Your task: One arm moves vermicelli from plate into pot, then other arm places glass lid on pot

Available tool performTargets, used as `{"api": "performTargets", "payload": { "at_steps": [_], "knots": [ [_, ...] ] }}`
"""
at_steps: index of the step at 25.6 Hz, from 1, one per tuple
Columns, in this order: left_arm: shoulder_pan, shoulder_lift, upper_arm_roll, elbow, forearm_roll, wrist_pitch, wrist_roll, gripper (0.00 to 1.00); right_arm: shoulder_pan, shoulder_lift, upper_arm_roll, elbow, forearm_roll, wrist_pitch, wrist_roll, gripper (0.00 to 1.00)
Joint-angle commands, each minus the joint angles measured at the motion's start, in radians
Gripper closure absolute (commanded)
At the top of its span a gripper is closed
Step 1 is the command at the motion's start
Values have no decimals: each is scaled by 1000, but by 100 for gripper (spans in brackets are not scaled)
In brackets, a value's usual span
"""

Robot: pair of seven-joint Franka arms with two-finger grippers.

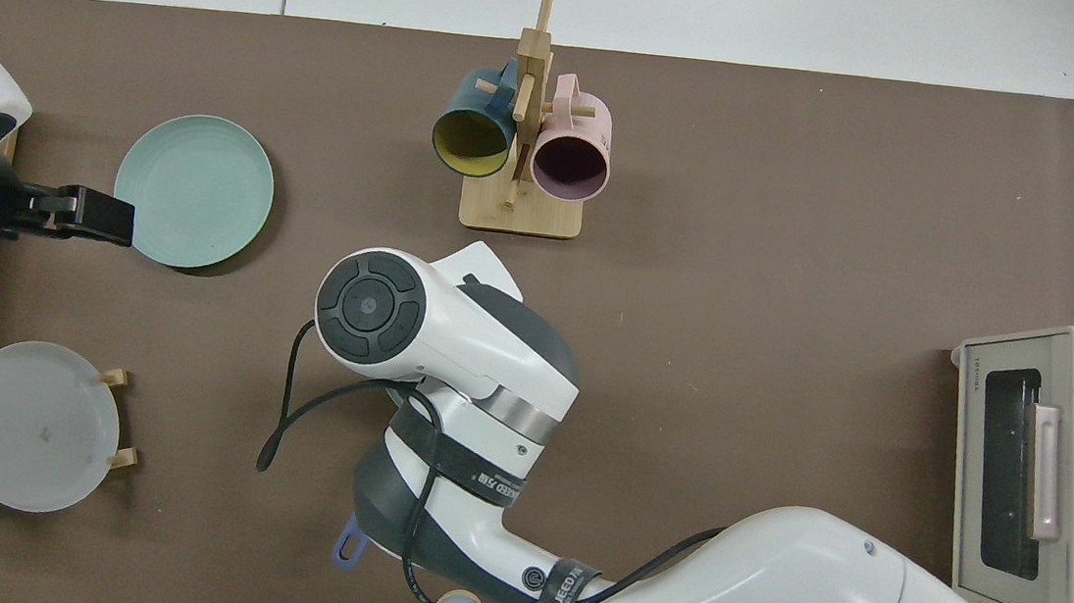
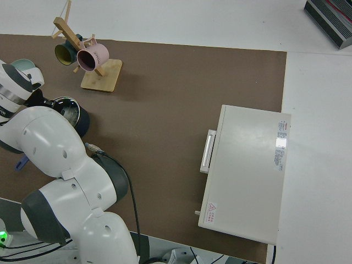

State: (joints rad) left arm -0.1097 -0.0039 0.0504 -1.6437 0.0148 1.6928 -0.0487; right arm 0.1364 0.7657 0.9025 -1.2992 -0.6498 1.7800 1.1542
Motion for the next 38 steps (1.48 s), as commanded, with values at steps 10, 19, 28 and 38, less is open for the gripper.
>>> {"api": "performTargets", "payload": {
  "at_steps": [10,19,28,38],
  "knots": [
    [-10,-5,6,12,-2,-22,-11,0,-153,-59,144,-8,-21,-93,-23,0],
    [-10,-5,6,12,-2,-21,-11,0,-175,-206,79,123,-4,-341,-266,0],
    [-8,-5,6,12,-2,-22,-11,0,-100,-469,-386,114,404,-366,-528,0],
    [-10,-5,6,12,-2,-22,-11,0,-75,-591,-721,-17,532,-352,-699,0]
  ]
}}
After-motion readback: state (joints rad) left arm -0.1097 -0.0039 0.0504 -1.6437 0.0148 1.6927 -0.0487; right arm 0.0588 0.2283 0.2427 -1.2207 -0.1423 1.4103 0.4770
